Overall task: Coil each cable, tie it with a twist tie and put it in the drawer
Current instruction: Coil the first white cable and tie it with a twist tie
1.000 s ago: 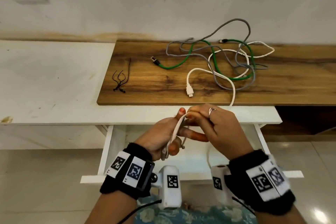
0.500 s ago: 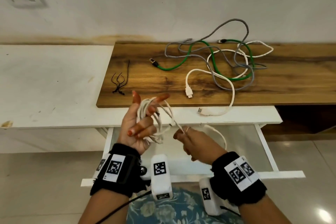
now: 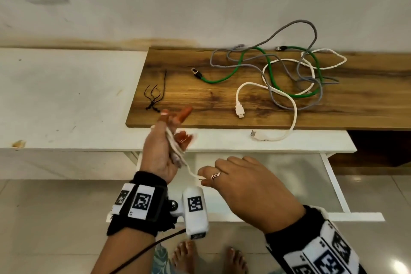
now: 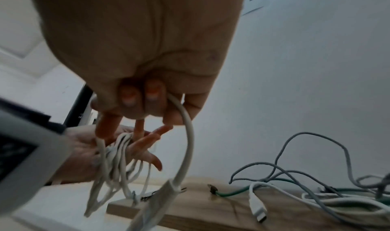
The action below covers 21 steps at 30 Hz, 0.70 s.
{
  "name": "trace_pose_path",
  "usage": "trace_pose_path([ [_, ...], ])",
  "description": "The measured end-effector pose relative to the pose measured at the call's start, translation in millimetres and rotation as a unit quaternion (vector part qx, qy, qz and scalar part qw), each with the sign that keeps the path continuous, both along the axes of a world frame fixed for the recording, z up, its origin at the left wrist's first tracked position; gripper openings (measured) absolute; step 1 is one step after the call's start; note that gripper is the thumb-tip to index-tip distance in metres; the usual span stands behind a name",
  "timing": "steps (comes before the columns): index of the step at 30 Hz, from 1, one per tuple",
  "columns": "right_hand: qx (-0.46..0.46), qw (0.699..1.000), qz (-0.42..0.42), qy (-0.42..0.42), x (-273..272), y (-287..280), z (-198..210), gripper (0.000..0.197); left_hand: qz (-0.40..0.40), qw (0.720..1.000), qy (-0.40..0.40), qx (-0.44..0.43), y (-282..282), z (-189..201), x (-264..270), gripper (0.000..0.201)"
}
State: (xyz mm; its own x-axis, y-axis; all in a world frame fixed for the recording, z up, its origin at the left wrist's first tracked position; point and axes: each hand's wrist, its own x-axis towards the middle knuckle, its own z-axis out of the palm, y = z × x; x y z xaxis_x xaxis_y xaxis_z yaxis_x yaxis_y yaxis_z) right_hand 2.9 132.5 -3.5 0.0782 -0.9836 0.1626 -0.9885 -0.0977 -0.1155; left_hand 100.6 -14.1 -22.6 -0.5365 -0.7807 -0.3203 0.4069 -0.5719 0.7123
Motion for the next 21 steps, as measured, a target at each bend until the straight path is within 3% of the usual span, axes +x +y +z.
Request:
trace_pose_path([
  [4, -0.052, 0.997, 0.007, -0.062, -16.3, -2.7, 8.3, 0.033, -0.169, 0.984, -0.058, -0.002, 21.0, 7.2, -17.6, 0.021],
  [8, -0.148, 0.969, -0.068, -0.185, -39.4, 0.9, 4.1, 0.025, -0.334, 0.930, -0.137, -0.064, 38.8, 7.5, -22.0, 0.033],
  [10, -0.160, 0.926, -0.128, -0.317, -46.4, 0.3, -1.9, 0.016, -0.362, 0.915, -0.161, -0.073, 43.0, 8.5, -23.6, 0.039],
  [13, -0.109, 0.829, -0.192, -0.515, -47.2, -7.2, -13.3, 0.024, -0.334, 0.928, -0.163, -0.033, 39.3, 4.4, -24.9, 0.049],
  [17, -0.011, 0.760, -0.213, -0.613, -47.8, -13.1, -24.8, 0.023, -0.352, 0.927, -0.131, 0.007, 30.0, 0.1, -20.3, 0.065],
  [21, 0.035, 0.688, -0.207, -0.695, -48.1, -11.1, -27.6, 0.022, -0.362, 0.929, -0.050, 0.056, 21.3, -1.8, -12.1, 0.062],
])
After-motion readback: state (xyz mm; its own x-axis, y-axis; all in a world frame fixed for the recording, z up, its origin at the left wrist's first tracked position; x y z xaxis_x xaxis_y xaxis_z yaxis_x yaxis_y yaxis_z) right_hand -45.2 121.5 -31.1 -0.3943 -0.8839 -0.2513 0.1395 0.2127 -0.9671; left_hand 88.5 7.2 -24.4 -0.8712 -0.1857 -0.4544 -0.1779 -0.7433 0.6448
